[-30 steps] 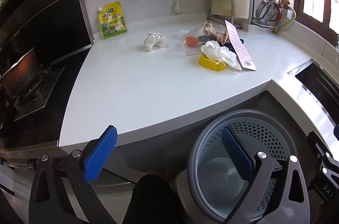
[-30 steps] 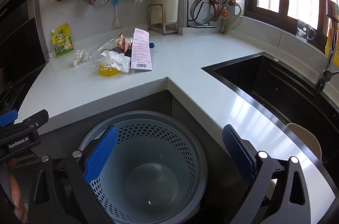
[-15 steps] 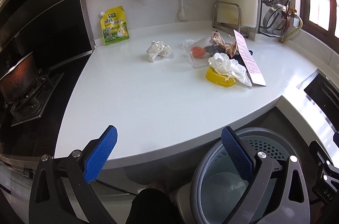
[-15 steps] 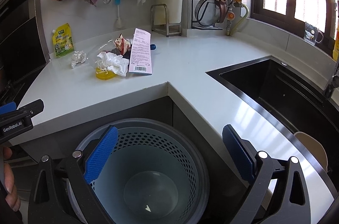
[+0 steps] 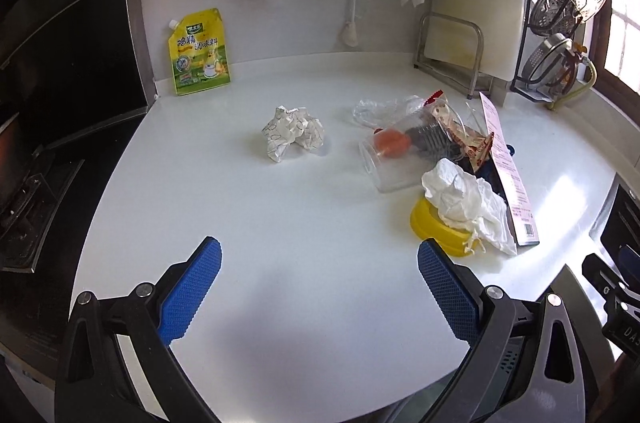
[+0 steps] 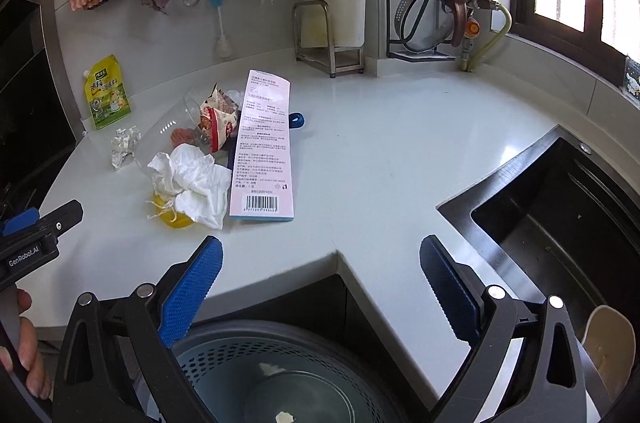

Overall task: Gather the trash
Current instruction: 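Move the right gripper toward the pink toothbrush package on the counter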

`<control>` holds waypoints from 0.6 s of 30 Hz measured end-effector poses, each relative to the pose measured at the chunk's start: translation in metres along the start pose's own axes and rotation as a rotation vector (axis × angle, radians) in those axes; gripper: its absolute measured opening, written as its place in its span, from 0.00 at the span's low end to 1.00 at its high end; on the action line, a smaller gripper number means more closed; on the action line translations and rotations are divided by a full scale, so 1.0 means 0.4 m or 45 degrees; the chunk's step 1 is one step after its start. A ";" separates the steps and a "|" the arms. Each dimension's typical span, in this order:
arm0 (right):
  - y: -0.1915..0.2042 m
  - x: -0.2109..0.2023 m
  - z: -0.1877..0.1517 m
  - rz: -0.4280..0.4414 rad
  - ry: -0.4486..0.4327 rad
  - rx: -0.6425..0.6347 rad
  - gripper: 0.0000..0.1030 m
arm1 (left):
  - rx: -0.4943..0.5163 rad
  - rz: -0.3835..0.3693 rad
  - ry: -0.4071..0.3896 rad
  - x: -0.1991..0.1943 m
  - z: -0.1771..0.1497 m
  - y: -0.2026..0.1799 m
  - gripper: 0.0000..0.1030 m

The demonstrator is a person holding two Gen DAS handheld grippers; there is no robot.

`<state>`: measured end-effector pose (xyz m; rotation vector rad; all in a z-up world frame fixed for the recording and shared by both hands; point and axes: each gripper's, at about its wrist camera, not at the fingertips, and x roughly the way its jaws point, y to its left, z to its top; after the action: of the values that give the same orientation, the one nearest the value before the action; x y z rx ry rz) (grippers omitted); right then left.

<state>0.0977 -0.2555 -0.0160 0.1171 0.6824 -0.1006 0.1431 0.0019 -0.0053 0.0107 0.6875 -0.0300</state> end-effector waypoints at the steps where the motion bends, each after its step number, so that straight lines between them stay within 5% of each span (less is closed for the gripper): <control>1: 0.002 0.015 0.014 0.008 0.004 -0.001 0.92 | -0.007 0.005 0.000 0.010 0.006 0.002 0.94; 18: 0.051 0.242 0.151 0.128 0.133 -0.006 0.92 | -0.004 0.059 0.009 0.119 0.067 0.022 0.94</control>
<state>0.2125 -0.2492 -0.0293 0.1531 0.7799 0.0039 0.1971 0.0091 -0.0147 0.0236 0.6940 0.0154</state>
